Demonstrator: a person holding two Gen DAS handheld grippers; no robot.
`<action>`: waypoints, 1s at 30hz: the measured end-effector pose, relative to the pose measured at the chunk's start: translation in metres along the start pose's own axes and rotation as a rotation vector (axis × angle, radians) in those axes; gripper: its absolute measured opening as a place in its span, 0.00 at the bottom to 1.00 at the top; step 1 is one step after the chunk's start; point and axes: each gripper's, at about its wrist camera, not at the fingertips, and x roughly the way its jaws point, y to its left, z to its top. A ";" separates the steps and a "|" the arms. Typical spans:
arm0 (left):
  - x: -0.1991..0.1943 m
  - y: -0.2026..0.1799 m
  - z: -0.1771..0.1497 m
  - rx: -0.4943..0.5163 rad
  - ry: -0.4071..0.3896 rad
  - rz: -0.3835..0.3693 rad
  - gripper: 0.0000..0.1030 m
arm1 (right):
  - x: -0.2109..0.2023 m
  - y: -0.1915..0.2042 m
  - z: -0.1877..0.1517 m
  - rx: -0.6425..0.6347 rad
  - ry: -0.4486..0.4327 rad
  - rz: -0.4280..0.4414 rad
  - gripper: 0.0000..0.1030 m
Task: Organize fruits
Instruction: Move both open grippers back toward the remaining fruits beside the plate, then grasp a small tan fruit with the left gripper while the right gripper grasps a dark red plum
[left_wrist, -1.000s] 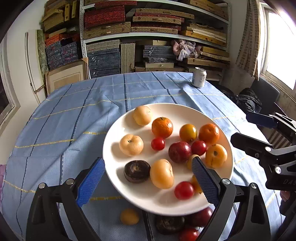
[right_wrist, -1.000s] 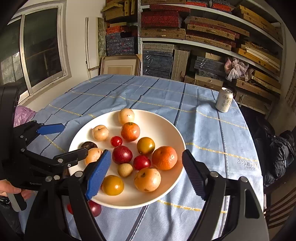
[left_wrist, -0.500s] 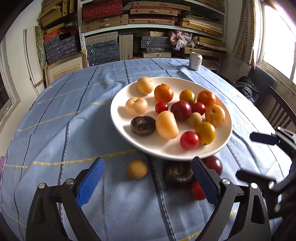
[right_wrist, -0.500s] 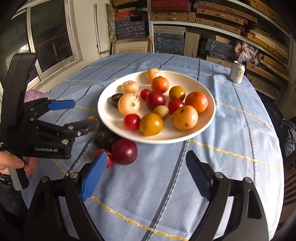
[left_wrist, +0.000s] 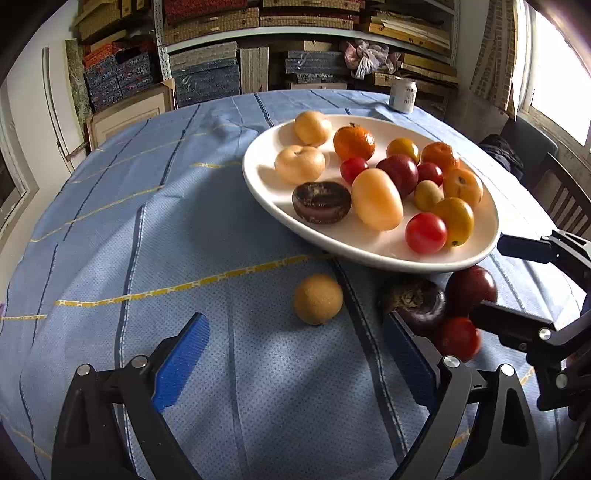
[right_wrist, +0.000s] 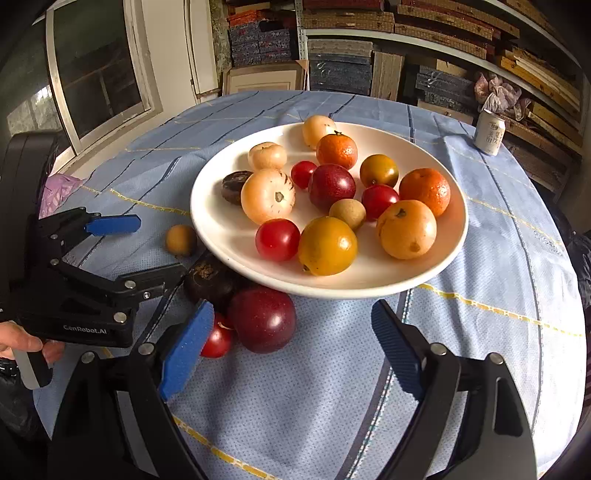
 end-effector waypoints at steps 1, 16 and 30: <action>0.003 0.000 0.001 0.003 0.008 0.008 0.93 | 0.001 -0.001 0.001 0.005 0.001 0.003 0.82; 0.006 -0.020 0.002 0.053 -0.013 -0.068 0.26 | 0.001 0.001 -0.007 0.091 0.005 0.090 0.38; -0.019 -0.032 0.006 0.083 -0.055 -0.049 0.26 | -0.031 -0.024 -0.016 0.166 -0.057 0.092 0.38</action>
